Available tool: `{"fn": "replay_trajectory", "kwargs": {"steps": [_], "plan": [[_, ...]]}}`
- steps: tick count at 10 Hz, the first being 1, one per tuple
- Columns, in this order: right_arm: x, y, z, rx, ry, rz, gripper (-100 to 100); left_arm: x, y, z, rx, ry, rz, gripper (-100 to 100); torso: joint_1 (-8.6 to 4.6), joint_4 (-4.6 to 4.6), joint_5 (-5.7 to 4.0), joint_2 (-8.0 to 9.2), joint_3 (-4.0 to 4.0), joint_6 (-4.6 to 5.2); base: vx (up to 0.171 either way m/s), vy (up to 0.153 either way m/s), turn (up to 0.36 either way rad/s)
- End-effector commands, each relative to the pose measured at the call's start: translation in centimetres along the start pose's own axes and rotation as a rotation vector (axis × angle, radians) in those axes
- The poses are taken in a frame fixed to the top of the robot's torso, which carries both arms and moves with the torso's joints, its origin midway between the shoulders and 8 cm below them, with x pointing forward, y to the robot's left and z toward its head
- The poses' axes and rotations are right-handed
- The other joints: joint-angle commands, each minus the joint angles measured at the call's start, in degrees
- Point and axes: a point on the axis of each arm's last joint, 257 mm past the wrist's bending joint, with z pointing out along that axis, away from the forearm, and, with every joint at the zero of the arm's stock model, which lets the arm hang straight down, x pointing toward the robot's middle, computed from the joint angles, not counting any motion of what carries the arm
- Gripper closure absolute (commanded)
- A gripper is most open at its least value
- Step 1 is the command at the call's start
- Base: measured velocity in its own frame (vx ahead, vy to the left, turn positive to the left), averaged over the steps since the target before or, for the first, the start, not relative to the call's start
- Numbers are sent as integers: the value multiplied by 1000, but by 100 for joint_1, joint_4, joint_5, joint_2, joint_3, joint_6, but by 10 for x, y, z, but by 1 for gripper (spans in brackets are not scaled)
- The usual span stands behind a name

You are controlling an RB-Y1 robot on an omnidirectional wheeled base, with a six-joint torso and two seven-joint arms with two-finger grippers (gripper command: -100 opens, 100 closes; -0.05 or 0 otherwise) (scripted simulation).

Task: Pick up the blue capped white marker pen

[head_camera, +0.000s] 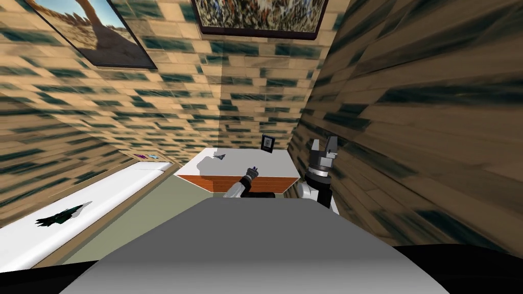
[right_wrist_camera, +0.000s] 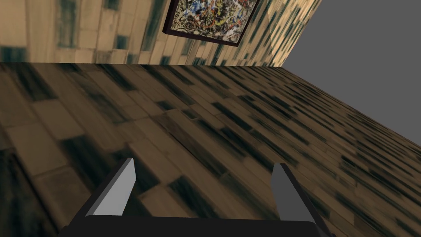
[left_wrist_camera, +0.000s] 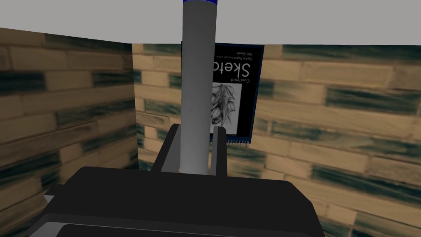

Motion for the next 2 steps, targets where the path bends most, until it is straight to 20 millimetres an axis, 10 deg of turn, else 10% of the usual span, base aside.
{"fn": "replay_trajectory", "kwargs": {"steps": [1, 2], "plan": [[0, 0, 0, 0, 0, 0, 0, 0, 0, 0, 0, 0, 0, 100, 0, 0, 0, 0, 0, 0, 5, 3, 0], [0, 0, 0, 0, 0, 0, 0, -1, -1, 0, 1, -2, -2, 0, -1, 2, -2, 13, 7, 1, 0, 0, 0]]}}
